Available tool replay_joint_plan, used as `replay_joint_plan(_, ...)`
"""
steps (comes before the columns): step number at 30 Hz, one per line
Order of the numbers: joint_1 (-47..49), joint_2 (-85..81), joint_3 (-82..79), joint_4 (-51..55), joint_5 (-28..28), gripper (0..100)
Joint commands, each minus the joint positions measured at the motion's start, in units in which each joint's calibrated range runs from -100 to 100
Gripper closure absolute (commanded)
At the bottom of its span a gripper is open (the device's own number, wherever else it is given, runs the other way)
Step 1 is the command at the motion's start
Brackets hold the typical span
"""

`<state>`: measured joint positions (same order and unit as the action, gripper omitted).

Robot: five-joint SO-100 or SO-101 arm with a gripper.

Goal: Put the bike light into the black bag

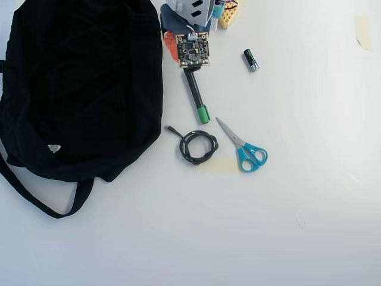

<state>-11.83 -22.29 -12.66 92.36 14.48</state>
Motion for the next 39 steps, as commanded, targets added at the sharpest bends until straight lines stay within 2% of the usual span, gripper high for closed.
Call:
replay_joint_plan(1,-6.27,-2.94,2.59,-2.78,-6.98,98)
replay_joint_plan(4,-9.41,-2.60,1.88,-8.29,-9.60,98)
replay_joint_plan(10,-13.97,-1.28,-1.18,-17.77,-10.76,98)
replay_joint_plan(15,-20.71,-0.12,-8.01,-30.43,-10.86,98)
replay_joint_plan(18,-29.68,8.02,-6.57,-37.66,-14.06,98)
replay_joint_plan(19,-30.80,10.09,-5.85,-38.52,-14.38,98)
replay_joint_plan(22,-35.07,21.46,-4.41,-51.62,-14.69,98)
replay_joint_plan(23,-37.91,25.53,-2.89,-52.39,-14.27,98)
replay_joint_plan(29,-42.77,34.66,3.49,-52.05,-14.64,96)
replay_joint_plan(31,-42.25,33.41,3.49,-51.79,-14.64,83)
replay_joint_plan(33,-41.27,33.16,3.94,-50.41,-14.59,79)
replay_joint_plan(36,-38.06,23.04,6.10,-42.06,-14.53,71)
replay_joint_plan(39,-29.68,5.69,3.67,-31.03,-14.74,71)
